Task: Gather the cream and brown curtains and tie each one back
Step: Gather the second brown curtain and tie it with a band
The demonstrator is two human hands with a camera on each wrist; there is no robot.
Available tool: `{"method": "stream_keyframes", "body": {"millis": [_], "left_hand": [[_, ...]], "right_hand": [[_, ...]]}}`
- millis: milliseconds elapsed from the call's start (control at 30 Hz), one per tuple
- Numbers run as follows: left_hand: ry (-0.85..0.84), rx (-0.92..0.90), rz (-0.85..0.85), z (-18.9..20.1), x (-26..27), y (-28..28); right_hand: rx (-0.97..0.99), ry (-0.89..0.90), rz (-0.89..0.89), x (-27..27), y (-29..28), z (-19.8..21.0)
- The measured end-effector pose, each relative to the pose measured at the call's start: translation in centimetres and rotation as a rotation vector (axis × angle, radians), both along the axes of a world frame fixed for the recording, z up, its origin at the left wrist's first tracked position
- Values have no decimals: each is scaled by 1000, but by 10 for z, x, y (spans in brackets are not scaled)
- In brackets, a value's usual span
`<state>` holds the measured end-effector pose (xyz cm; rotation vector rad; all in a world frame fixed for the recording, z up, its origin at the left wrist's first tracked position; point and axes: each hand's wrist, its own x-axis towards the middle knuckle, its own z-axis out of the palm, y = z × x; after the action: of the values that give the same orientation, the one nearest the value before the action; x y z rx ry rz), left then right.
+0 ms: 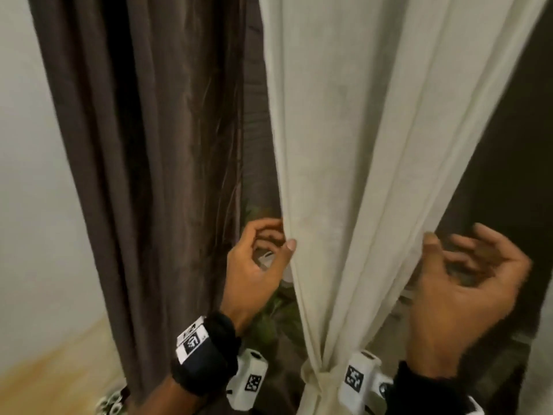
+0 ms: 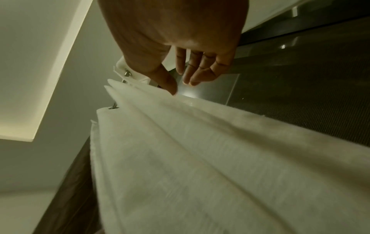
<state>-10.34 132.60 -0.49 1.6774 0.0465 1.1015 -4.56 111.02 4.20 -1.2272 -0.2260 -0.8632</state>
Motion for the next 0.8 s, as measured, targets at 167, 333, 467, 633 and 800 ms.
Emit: {"method": "stream_keyframes", "body": {"millis": [167,333,467,633,800], "left_hand": [[-51,153,186,-14,-41,39],[-118,214,382,-31,-80,90],[-125,137,462,-47,-89,142],[-6,91,402,-71,-81,201],[38,-33,298,-79,-65,227]], "right_hand": [[-32,-144,-89,-62,61,-23],[-261,-15,248,-85,145,-61],[-455,190,381,-85,213,-85],[-621,290,338,-81,281,-108],[-660,259,123,-58,292,-120]]}}
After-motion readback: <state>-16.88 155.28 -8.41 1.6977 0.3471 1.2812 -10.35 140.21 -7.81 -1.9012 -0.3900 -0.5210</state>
